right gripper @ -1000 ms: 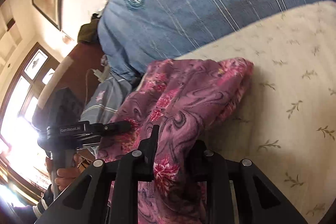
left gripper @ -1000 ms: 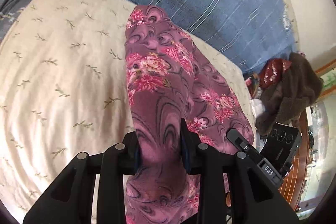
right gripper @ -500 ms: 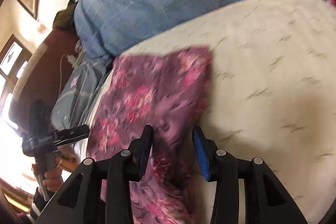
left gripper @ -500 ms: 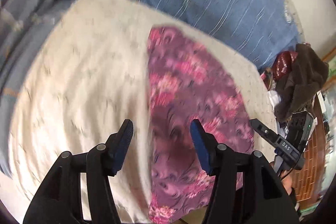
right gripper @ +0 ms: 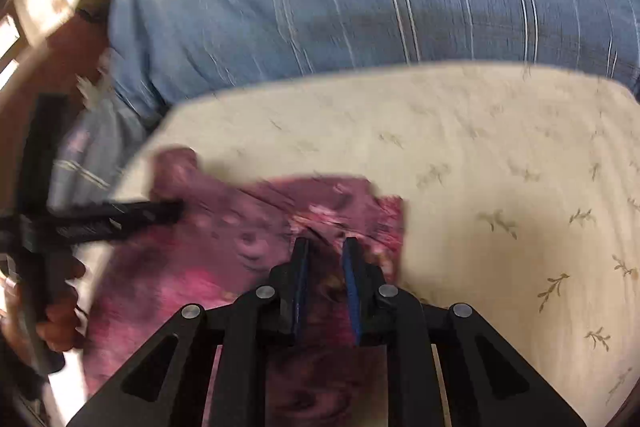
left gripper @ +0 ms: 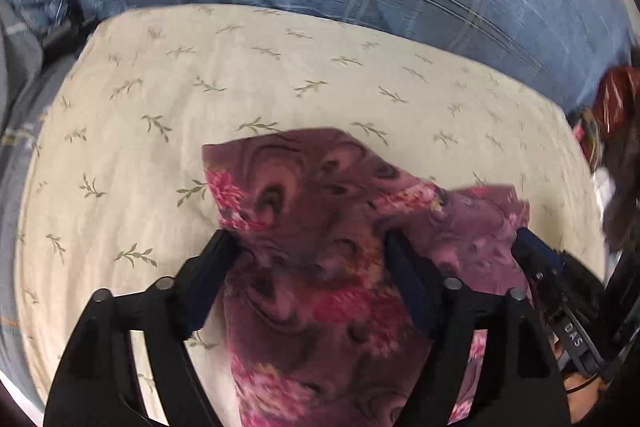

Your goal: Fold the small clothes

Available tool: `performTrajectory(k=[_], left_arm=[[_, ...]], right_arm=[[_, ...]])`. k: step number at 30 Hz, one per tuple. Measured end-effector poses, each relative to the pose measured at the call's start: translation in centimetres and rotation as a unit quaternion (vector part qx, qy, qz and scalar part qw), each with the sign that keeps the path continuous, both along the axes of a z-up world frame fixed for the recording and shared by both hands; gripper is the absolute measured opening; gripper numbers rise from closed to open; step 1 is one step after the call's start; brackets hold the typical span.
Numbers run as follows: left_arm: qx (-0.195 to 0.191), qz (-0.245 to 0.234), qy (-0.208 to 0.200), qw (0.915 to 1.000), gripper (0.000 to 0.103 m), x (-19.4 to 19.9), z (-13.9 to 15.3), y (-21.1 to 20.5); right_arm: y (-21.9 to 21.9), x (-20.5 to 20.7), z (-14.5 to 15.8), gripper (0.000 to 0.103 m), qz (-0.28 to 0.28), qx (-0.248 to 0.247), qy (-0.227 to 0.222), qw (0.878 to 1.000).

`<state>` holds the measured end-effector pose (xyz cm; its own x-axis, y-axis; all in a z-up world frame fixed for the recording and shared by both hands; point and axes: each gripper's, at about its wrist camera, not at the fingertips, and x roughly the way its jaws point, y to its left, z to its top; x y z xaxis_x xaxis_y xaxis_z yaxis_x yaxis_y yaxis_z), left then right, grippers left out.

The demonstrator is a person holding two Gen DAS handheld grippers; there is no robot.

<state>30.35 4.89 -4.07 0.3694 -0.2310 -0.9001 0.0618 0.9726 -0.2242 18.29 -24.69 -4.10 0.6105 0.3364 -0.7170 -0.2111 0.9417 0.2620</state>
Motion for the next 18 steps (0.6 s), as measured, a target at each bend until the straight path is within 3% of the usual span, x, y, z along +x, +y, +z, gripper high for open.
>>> performTrajectory(k=[2,5,9,10,11,13,15,18], left_arm=[[-0.031,0.008,0.000,0.9995,0.078,-0.5,1.0,1.4],[-0.035,-0.009,-0.031,0.9989,0.078,-3.5,3.3,3.2],[0.005,-0.047,-0.061,0.9970,0.078,-9.8,3.5,3.3],[0.021,-0.051,-0.060,0.9966,0.078,-10.6,2.8,2.8],[0.046,-0.057,-0.058,0.9957,0.079,-11.4,1.3,2.0],[0.071,-0.040,-0.073,0.9941,0.083,-12.4,0.4,1.2],[0.074,-0.024,-0.082,0.9936,0.082,-13.2,1.4,0.8],[0.088,-0.032,-0.095,0.9911,0.082,-15.0,2.7,0.2]], right_arm=[[-0.4,-0.3,0.9,0.016,-0.003,0.004,0.011,1.000],[-0.8,-3.2,3.1,0.021,0.046,0.048,-0.008,0.998],[-0.4,-7.8,2.9,0.021,0.110,0.059,-0.008,0.992],[0.1,-8.2,1.8,0.020,0.114,0.035,0.006,0.993],[0.6,-8.4,0.7,0.020,0.113,0.003,0.013,0.993],[1.1,-9.2,0.5,0.020,0.104,-0.012,-0.015,0.994],[1.3,-9.4,1.4,0.021,0.081,-0.019,0.002,0.997],[0.7,-10.6,2.5,0.033,0.066,-0.029,0.007,0.997]])
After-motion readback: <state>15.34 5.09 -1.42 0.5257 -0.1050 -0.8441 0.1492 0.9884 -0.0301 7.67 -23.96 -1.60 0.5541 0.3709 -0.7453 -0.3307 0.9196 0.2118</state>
